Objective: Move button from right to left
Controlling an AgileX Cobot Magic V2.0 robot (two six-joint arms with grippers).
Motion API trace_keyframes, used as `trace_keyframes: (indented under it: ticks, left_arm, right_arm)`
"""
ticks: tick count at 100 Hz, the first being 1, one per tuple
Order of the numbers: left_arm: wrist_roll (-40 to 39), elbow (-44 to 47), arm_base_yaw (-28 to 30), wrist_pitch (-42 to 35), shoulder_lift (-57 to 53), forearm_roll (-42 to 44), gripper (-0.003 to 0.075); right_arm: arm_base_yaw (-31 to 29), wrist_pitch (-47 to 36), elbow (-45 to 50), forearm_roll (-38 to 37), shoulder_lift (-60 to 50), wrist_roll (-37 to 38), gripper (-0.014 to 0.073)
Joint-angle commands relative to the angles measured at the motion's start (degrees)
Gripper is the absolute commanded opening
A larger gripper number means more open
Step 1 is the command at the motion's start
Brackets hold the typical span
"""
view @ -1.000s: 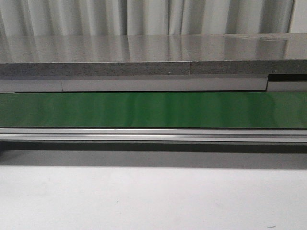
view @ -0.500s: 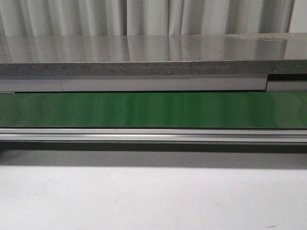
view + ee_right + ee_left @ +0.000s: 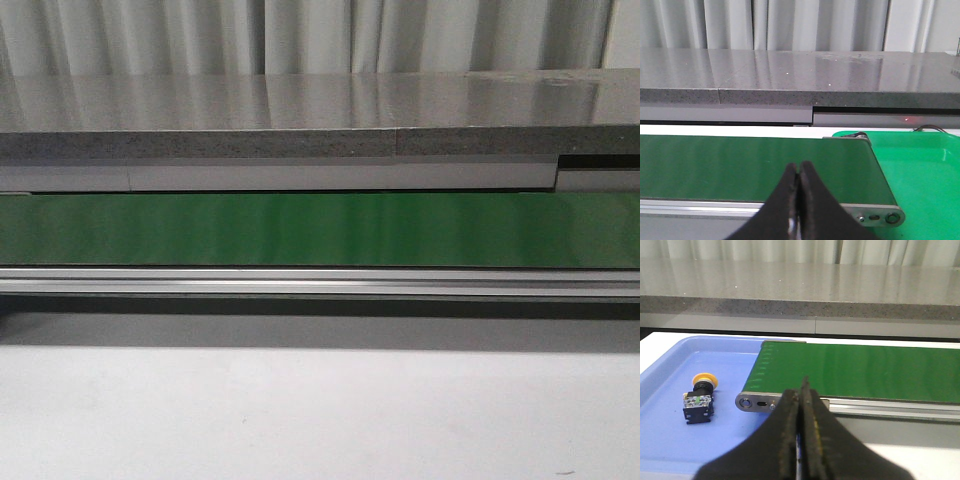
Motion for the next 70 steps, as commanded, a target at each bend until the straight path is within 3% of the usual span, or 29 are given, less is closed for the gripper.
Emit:
trace_keyframes:
  ticks: [1,70]
  left_arm:
    - [-0.35,2.64,0.11,-4.01,-1.81,0.0,-0.002]
    - [-0.35,2.64,0.11,-4.01,-1.81,0.0,-0.002]
  right_arm:
    - [0.18,-3.85,-0.78,-1.46,-1.21,0.34,-0.0069]
    - [0.18,-3.06,-0.78,-1.46,-1.21,0.34,-0.0069]
